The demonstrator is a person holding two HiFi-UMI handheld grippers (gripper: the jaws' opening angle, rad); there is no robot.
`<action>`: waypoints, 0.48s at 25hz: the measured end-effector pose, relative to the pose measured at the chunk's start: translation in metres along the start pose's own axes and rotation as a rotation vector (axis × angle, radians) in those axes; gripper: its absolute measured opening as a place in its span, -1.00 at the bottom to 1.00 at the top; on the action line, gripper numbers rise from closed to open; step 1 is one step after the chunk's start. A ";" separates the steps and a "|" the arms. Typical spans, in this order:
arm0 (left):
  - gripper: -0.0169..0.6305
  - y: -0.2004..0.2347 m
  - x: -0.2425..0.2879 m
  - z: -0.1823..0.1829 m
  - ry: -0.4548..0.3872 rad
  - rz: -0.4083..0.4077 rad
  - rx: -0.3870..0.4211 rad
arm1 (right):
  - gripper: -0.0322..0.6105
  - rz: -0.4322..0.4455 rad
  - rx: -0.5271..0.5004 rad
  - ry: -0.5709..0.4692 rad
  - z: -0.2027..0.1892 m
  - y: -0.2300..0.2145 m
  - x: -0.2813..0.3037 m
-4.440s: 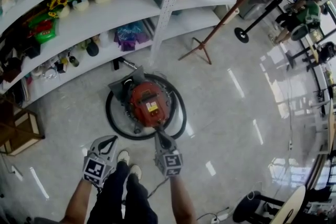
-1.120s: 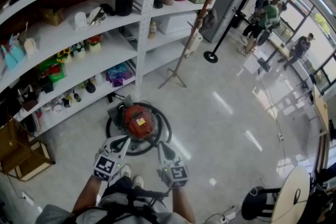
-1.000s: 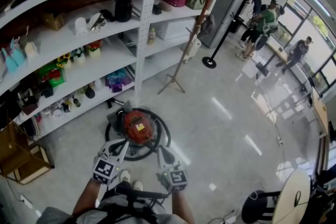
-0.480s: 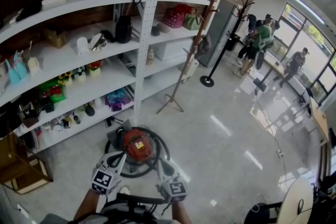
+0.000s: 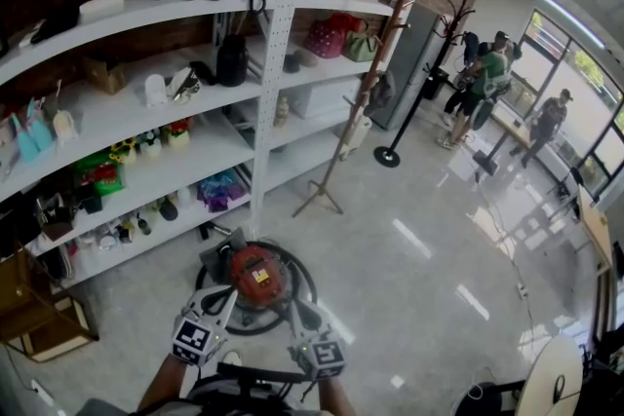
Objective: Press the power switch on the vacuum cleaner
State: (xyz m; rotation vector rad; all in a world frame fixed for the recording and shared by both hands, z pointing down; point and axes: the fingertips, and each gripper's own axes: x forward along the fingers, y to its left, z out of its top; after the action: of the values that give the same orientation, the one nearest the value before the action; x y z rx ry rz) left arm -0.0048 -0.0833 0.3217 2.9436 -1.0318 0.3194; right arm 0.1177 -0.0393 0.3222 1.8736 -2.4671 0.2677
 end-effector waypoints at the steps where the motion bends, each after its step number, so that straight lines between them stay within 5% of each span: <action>1: -0.92 0.001 0.000 -0.001 0.005 -0.002 0.006 | -0.87 0.002 -0.005 -0.001 0.000 0.001 0.001; 12: -0.92 0.006 0.000 0.001 -0.005 0.011 -0.027 | -0.87 0.007 -0.026 -0.011 0.002 0.001 0.003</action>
State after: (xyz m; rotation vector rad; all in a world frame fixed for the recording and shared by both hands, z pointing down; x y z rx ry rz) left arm -0.0088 -0.0878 0.3204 2.9172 -1.0447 0.2951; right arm 0.1159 -0.0424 0.3210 1.8617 -2.4720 0.2250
